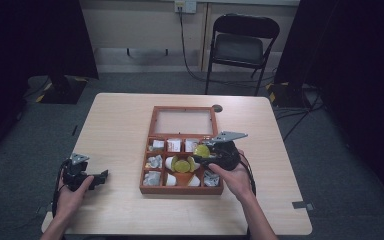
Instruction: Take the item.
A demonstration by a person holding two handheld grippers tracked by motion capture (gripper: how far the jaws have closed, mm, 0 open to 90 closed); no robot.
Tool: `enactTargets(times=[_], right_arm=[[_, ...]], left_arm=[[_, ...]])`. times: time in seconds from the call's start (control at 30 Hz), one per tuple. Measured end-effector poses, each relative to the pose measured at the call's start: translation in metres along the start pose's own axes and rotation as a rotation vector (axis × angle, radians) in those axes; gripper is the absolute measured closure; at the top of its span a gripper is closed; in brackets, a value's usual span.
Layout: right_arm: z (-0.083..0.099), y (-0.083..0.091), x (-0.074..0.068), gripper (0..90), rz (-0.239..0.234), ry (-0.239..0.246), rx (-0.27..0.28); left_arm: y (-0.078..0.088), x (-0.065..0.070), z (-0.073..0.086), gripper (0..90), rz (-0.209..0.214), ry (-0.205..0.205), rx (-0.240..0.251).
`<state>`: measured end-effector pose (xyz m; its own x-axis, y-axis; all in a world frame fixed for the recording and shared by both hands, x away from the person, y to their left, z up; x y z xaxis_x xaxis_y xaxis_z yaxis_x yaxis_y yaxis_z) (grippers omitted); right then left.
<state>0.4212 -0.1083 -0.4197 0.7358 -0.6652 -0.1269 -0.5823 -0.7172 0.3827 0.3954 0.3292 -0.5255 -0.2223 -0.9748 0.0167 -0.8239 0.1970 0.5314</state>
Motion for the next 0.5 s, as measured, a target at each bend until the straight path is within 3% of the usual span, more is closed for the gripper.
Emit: enactTargets(times=[0.5], right_arm=[[-0.005,0.020,0.016,40.3,0.046,-0.017,0.046]], left_arm=[[0.000,0.000,0.000,0.0,0.001,-0.005,-0.005]])
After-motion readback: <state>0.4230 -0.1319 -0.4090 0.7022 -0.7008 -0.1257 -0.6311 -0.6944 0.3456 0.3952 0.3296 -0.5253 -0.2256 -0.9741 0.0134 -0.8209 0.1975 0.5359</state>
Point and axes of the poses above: each handheld gripper's, and its own axes: y roughly backward along the jaws, z roughly out of its underside, x roughly to its right, the point moved 3 cm from there along -y, roughly forward along the jaws, and after that the axes turned 12 degrees about x, right-handed, at the moved point
